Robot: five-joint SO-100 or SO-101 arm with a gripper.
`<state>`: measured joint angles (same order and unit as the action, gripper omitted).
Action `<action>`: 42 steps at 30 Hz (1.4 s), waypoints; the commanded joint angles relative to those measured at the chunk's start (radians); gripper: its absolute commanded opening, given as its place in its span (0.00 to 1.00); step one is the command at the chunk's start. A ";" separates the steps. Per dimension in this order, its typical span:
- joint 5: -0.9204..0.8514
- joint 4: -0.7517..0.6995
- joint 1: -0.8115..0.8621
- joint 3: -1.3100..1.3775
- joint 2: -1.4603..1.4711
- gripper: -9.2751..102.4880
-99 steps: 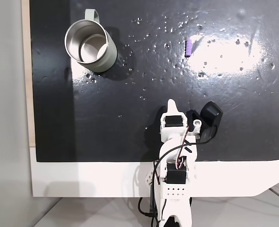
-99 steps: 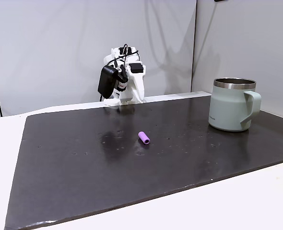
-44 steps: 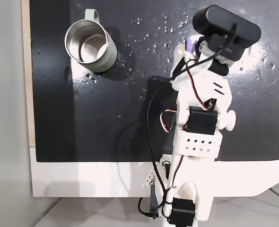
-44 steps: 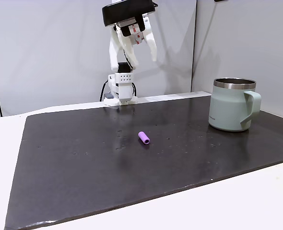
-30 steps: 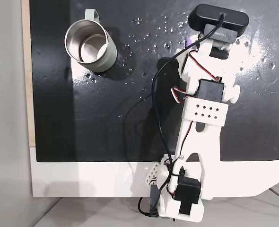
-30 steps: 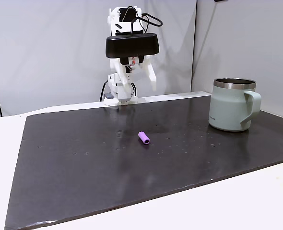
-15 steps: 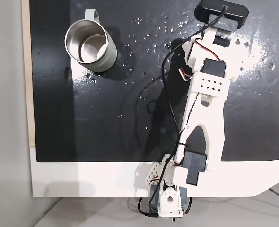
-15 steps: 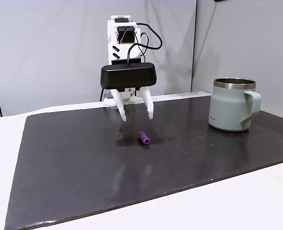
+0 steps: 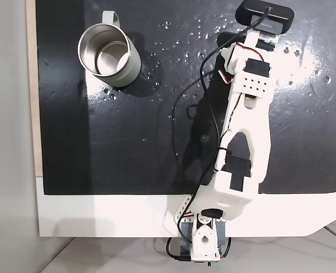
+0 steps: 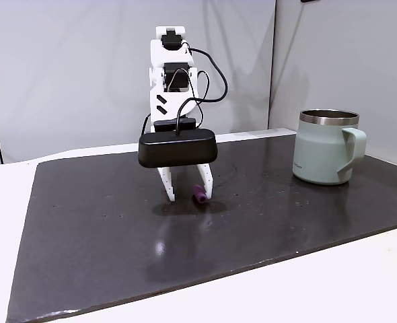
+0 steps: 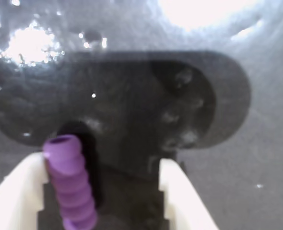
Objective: Grasp a pengrip and put it in the cup.
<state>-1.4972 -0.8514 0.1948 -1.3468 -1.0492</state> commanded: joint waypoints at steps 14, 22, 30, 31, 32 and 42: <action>0.043 0.109 -0.060 -0.109 -0.072 0.14; 0.091 0.061 -0.061 -0.104 -0.106 0.09; 0.224 -0.150 -0.104 -0.074 -0.308 0.09; 0.247 -0.195 -0.114 -0.052 -0.336 0.09; 0.275 -0.241 -0.124 -0.023 -0.360 0.09; 0.604 -0.649 -0.302 0.446 -0.442 0.08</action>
<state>-0.9940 -1.4450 -0.0522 -1.0723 -1.4281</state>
